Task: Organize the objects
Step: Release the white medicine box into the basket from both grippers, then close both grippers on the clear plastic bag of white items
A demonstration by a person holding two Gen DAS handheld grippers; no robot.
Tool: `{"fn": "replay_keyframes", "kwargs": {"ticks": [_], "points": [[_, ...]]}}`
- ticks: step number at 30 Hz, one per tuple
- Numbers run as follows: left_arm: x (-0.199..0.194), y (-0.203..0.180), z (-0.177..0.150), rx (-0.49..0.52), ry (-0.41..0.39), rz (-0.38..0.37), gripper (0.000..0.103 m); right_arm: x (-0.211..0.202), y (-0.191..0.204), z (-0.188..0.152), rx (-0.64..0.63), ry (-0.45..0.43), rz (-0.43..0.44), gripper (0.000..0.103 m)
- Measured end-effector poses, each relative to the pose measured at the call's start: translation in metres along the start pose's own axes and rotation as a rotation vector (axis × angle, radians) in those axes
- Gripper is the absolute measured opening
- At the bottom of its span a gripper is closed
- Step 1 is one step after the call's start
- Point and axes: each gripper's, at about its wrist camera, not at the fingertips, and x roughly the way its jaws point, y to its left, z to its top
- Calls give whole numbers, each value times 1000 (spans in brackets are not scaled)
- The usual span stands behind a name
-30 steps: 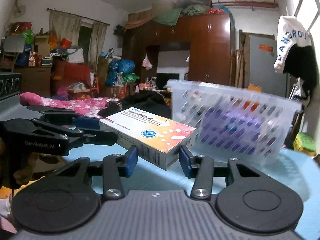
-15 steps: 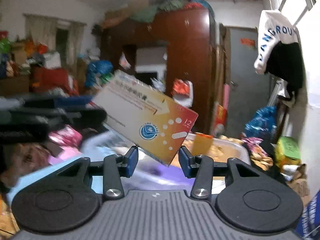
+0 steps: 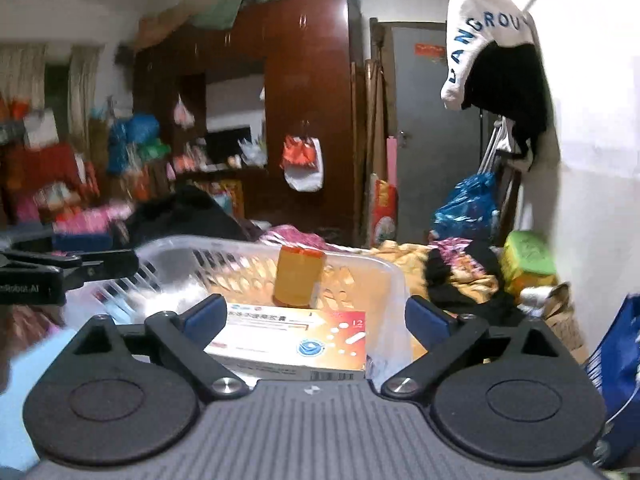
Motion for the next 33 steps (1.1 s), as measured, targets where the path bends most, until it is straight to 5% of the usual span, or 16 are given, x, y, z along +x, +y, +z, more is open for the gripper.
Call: {"fn": "replay_keyframes", "kwargs": {"ticks": [6, 8, 10, 16, 23, 33], "points": [[-64, 15, -39, 36, -13, -50, 89, -46, -4, -33, 80, -79, 39, 103], [-76, 17, -56, 60, 29, -26, 89, -57, -9, -48, 136, -118, -9, 103], [-73, 22, -72, 58, 131, 21, 89, -54, -12, -60, 166, -59, -22, 103], [-37, 29, -102, 57, 337, -29, 88, -23, -1, -88, 181, 186, 52, 103], [-27, 37, -110, 43, 411, -85, 88, -14, 18, -104, 126, 271, 162, 94], [-16, 14, -109, 142, 440, -75, 83, -21, 50, -115, -44, 268, 91, 64]]}}
